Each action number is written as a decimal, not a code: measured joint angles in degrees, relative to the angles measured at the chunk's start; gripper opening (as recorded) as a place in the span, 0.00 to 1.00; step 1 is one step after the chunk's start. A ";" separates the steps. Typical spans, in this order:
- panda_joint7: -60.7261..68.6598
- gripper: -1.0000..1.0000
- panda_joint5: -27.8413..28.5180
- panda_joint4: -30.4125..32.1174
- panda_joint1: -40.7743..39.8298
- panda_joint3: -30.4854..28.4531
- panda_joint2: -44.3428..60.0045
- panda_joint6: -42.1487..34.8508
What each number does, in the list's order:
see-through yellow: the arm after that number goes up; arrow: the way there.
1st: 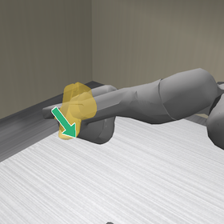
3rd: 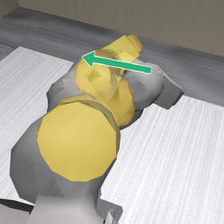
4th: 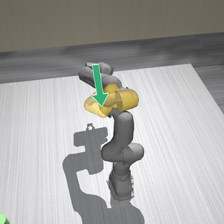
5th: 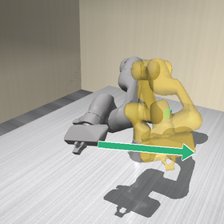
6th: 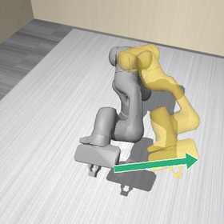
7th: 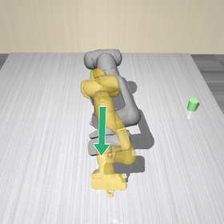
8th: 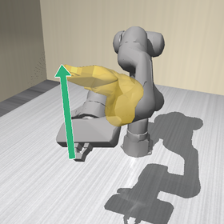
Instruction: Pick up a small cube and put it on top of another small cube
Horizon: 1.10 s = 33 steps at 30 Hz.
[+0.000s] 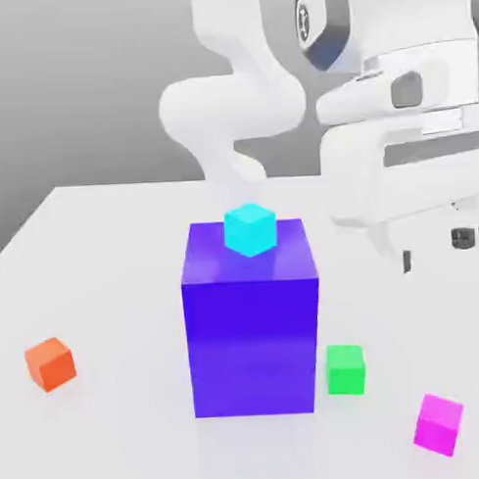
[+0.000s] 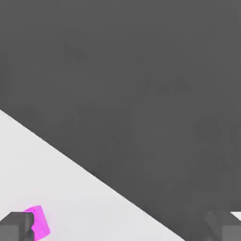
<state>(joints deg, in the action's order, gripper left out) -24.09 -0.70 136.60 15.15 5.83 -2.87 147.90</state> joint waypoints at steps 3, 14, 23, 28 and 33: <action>2.17 0.50 1.27 0.69 2.64 0.57 6.26 2.30; 3.31 0.00 8.50 0.08 7.78 -0.44 28.82 14.51; 3.85 0.00 7.80 0.71 7.23 0.29 25.97 12.21; 9.25 0.00 7.43 5.41 5.57 1.23 15.87 6.94; 22.87 0.00 7.69 14.68 3.29 0.90 5.39 6.12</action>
<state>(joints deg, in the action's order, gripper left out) -1.22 6.99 151.28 18.44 6.73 2.52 154.02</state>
